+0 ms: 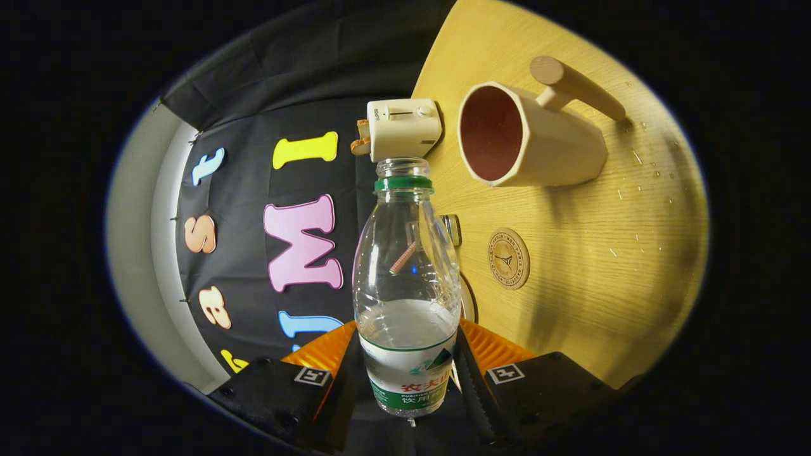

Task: Take the bottle from table, then pour the juice into the cup, finally place the bottle on the coaster

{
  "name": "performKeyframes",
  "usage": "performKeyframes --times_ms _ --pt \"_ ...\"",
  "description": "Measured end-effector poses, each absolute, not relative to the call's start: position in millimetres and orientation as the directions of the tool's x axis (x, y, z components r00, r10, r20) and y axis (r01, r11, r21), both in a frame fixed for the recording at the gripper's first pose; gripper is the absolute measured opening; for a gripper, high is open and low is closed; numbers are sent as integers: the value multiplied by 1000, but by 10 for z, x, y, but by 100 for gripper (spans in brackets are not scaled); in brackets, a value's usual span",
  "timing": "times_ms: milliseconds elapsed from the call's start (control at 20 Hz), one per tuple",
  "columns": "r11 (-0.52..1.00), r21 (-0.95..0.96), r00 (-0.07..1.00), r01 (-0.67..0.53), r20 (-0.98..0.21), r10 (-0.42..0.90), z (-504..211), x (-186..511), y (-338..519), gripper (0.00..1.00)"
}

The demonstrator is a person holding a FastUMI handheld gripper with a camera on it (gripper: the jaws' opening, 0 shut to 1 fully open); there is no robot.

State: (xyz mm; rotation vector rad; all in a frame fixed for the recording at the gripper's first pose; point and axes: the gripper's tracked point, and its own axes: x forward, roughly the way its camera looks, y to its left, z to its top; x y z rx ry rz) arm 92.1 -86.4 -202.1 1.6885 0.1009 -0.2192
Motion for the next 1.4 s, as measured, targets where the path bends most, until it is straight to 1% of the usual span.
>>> performKeyframes --times_ms 1400 --pt "-262 945 974 195 -217 -60 -2016 1025 -902 75"
